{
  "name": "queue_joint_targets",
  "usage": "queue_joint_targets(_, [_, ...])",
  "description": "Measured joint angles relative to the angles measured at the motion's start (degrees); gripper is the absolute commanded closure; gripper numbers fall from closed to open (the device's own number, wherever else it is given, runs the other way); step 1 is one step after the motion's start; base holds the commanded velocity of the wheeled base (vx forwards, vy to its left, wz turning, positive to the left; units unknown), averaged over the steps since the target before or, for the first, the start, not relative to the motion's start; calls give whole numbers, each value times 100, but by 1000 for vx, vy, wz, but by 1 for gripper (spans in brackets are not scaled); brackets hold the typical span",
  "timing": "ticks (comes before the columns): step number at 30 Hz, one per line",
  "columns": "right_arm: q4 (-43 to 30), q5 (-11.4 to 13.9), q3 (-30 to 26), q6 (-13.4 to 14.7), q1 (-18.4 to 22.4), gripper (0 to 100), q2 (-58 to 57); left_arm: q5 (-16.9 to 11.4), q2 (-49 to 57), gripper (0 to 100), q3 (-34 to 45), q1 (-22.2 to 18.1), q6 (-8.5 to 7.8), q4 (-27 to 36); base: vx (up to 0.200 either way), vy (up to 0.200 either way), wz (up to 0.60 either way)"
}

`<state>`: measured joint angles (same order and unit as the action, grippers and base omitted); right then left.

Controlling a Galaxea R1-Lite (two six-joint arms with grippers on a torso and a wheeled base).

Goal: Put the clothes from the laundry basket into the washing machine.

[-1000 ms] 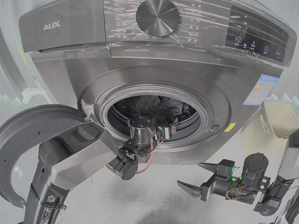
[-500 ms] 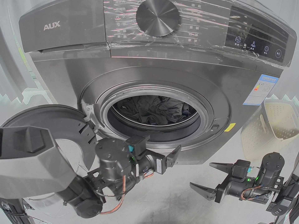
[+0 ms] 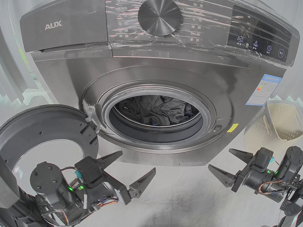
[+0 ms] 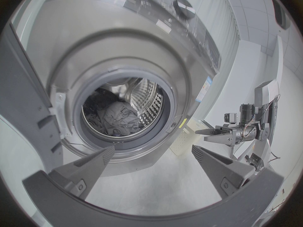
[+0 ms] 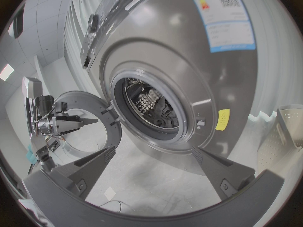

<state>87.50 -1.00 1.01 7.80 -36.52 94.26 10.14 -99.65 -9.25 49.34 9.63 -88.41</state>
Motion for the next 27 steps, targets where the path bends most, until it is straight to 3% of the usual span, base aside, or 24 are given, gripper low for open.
queue_joint_targets(4, [-521, -77, -2, 24, 105, 0, -479, 0, 434, 0, 280, -141, -107, -16, -200, 0, 0])
queue_joint_targets(10, [-2094, -247, -5, 0, 207, 0, -1499, 33, 965, 0, 650, -406, -238, 38, -200, 0, 0])
queue_joint_targets(14, [-2693, -404, -2, -1, 318, 0, -2210, 74, 1538, 0, 778, -562, -283, 312, -200, 0, 0])
queue_joint_targets(17, [-2926, -468, 0, -4, 456, 0, -2662, 91, 2043, 0, 809, -647, -304, 864, -200, 0, 0])
queue_joint_targets(20, [-3238, -505, 0, -11, 642, 0, -3076, 89, 2592, 0, 820, -722, -296, 1807, -200, 0, 0])
queue_joint_targets(27, [-4892, -527, -2, -34, 1087, 0, -4346, -38, 4166, 0, 824, -965, -173, 3811, -171, 0, 0])
